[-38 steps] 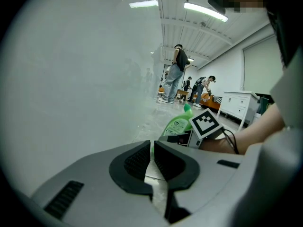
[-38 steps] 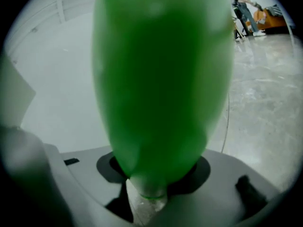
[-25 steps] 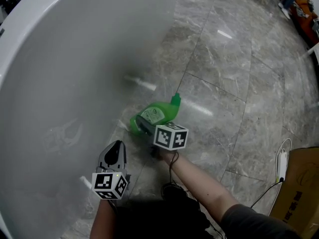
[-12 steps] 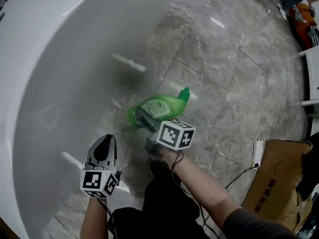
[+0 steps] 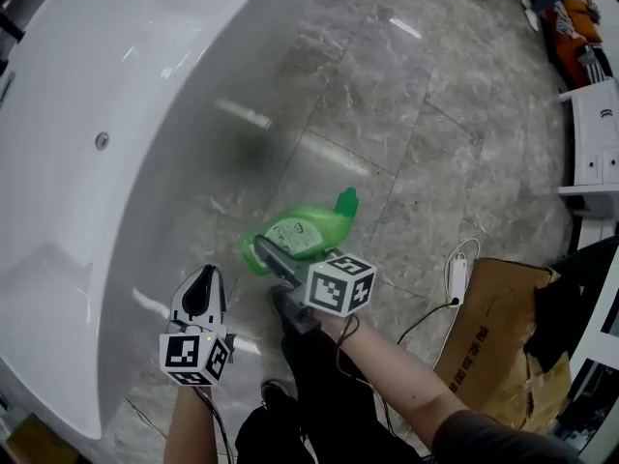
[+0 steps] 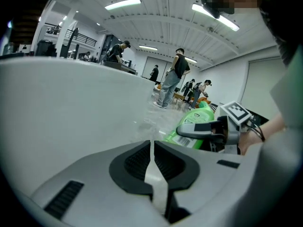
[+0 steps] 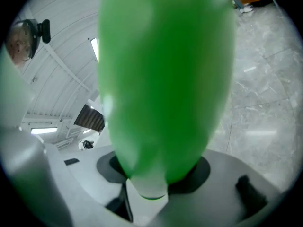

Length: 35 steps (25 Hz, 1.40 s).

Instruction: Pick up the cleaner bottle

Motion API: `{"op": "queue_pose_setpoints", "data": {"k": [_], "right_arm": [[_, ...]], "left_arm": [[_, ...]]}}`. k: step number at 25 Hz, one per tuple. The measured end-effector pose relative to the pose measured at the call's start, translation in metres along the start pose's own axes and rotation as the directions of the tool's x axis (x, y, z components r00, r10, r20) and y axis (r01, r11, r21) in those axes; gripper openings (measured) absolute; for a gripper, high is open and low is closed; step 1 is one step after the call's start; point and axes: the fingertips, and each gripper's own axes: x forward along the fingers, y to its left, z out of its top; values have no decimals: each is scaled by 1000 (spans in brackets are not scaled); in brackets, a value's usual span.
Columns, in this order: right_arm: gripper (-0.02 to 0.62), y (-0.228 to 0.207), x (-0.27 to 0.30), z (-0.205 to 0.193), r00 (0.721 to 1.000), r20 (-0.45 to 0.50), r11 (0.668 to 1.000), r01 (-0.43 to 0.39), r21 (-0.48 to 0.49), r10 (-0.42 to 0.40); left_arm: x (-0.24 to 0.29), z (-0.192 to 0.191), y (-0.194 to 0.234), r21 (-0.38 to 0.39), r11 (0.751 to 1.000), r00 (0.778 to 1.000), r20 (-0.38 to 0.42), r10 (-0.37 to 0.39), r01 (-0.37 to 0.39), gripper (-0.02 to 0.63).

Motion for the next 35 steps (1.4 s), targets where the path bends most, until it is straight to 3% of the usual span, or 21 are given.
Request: {"op": "queue_pose_setpoints", "data": {"k": [3,6,11,17,24,31,35], "right_arm": [[204,30,-29,23,999,-49,999,-5,-44,3],[204,51,-46,35,996,-88,1000,2,-16,-3],[204,90,-52,38,995,-99,1000,15,2,-14],[206,154,-60,31,999,-42,1000,9,20,-8],[205,232,-108,6,999,36,998,38,43,-40],[206,297,-174,-13,983,174,993,42,113,-61],[206,316,-203,-14,973,222,993,42,115,-67]], "left_arm": [[-8,48,-27,-21,1000,1000,11,5,-5,35],[-12,91,-48,22,1000,1000,24,-7,7,35],[-34,135,-38,-24,999,995,87,50,-48,35],[-108,134,-16,-30,998,995,86,56,-54,35],[-209,147,-14,-14,1000,992,128,24,-23,35],[-277,169,-49,65,994,976,194,-100,89,35],[-294,171,-69,77,987,971,187,-151,139,35]]}}
